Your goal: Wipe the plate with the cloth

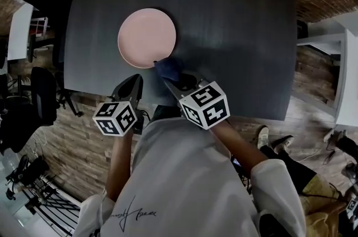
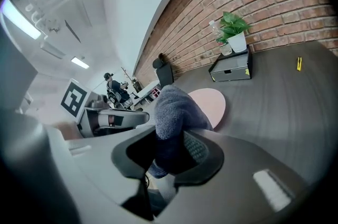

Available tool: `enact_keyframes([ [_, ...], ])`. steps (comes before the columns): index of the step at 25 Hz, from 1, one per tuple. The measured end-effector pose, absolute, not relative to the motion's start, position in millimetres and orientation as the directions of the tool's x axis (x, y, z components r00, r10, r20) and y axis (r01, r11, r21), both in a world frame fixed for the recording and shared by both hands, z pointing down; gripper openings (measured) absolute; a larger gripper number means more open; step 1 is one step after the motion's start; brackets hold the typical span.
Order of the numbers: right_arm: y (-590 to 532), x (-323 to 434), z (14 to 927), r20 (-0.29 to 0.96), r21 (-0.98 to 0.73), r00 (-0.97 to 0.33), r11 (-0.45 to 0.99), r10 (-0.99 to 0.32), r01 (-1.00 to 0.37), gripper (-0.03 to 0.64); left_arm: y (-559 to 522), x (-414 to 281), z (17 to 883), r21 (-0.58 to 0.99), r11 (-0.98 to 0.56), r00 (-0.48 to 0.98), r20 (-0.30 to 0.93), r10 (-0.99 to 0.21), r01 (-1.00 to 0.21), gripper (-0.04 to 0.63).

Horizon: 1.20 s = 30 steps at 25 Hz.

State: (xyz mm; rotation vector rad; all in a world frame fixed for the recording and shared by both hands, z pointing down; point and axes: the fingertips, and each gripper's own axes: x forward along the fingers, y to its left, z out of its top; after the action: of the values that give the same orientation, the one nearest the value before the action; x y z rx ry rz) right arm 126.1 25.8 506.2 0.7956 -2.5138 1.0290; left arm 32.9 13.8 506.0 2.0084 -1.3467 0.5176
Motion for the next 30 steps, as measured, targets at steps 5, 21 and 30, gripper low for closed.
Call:
enact_keyframes([
  [5,-11,100,526,0.512,-0.504,-0.736,0.540,-0.442,-0.674,0.097,-14,-21,528,0.278,-0.258,0.380,0.675,-0.633,-0.925,0.012],
  [21,-103,52,587,0.669,-0.325,-0.481,0.359,-0.566,-0.875,0.097,-104,-107,593,0.316,-0.328,0.451,0.712,-0.538,-0.890,0.151],
  [30,-124,46,616,0.744,-0.252,-0.381,0.298,-0.549,-0.921,0.098,-104,-105,630,0.402,-0.336,0.519,0.734,-0.438,-0.852,0.176],
])
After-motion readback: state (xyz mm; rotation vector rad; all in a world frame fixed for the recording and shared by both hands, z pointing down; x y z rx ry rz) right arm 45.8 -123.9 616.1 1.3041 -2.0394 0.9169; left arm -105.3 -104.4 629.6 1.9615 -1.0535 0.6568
